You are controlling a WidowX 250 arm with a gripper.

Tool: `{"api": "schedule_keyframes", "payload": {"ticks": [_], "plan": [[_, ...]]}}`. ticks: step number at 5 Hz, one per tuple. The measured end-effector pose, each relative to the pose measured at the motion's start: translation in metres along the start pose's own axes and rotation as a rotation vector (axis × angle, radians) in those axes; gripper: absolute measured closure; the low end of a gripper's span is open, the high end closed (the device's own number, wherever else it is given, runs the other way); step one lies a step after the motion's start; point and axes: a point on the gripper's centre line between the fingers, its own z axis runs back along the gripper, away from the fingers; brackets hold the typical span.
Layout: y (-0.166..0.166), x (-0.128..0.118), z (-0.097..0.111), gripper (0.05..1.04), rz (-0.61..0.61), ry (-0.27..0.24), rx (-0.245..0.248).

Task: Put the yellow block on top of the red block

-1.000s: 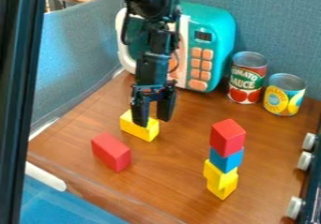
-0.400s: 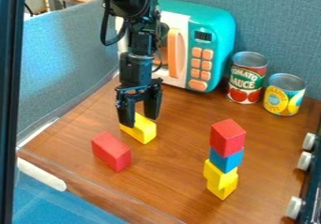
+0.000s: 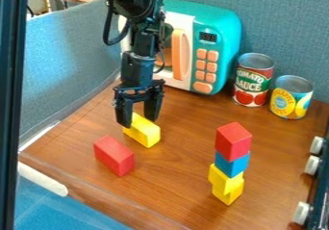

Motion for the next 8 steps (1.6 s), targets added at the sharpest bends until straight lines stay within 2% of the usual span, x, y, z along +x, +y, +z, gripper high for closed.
{"api": "schedule_keyframes", "payload": {"ticks": [1,2,3,4,5,6,8], "plan": [[-0.001,0.002,-0.007,0.083,-0.006,0.002,0.024],[-0.003,0.003,-0.007,0.083,-0.034,-0.022,0.02],[-0.007,0.0,-0.012,0.121,-0.056,-0.054,0.04],[-0.008,-0.005,-0.016,0.397,-0.059,-0.033,0.028],[-0.01,-0.005,-0.018,0.473,-0.067,-0.032,0.0],[-0.008,-0.009,-0.014,0.476,-0.091,-0.027,-0.037],[-0.003,-0.025,0.044,0.504,-0.216,-0.067,-0.191]]}}
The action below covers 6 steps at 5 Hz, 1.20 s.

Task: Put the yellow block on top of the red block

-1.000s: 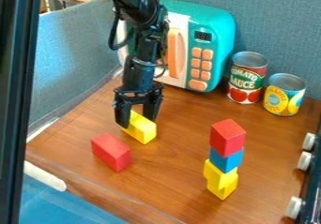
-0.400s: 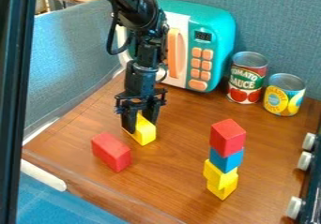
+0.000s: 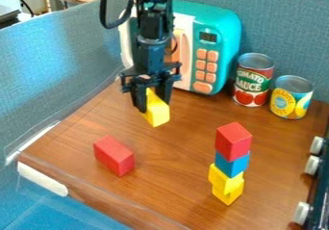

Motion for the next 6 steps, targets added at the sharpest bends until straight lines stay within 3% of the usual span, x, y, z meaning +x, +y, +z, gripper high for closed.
{"api": "schedule_keyframes", "payload": {"ticks": [1,2,3,4,6], "plan": [[0.008,-0.008,-0.001,0.504,-0.001,0.068,-0.007],[0.028,-0.009,0.001,0.504,0.005,0.107,0.036],[0.04,-0.014,0.002,0.504,-0.05,0.104,0.129],[0.045,-0.016,0.005,0.504,-0.113,0.067,0.222],[0.06,-0.013,-0.003,0.504,-0.115,0.065,0.258]]}}
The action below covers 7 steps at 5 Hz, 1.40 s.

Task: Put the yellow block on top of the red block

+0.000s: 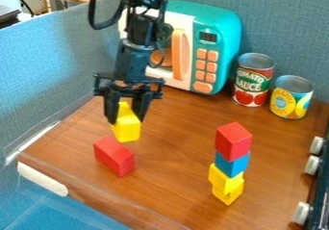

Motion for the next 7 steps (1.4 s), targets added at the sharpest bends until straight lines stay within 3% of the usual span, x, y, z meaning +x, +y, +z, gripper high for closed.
{"api": "schedule_keyframes", "payload": {"ticks": [1,3,4,5,7], "plan": [[0.012,0.003,0.005,0.504,-0.056,-0.051,-0.052],[0.012,0.009,-0.002,0.504,-0.113,-0.089,-0.084],[0.005,0.007,-0.009,0.504,-0.123,-0.065,-0.099],[-0.004,0.004,-0.009,0.504,-0.146,-0.08,-0.109],[-0.006,-0.009,-0.017,0.504,-0.173,-0.061,-0.067]]}}
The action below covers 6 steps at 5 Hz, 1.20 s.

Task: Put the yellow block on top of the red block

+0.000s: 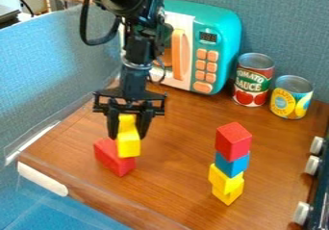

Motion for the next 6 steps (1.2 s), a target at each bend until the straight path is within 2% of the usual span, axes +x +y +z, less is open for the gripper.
{"api": "schedule_keyframes", "payload": {"ticks": [1,2,5,6], "plan": [[0.019,0.0,-0.007,0.504,0.058,0.039,0.009],[0.028,0.003,-0.005,0.504,0.082,0.044,-0.005],[0.018,0.003,-0.004,0.504,0.07,0.04,-0.022],[0.013,0.005,-0.009,0.433,0.073,0.047,-0.018]]}}
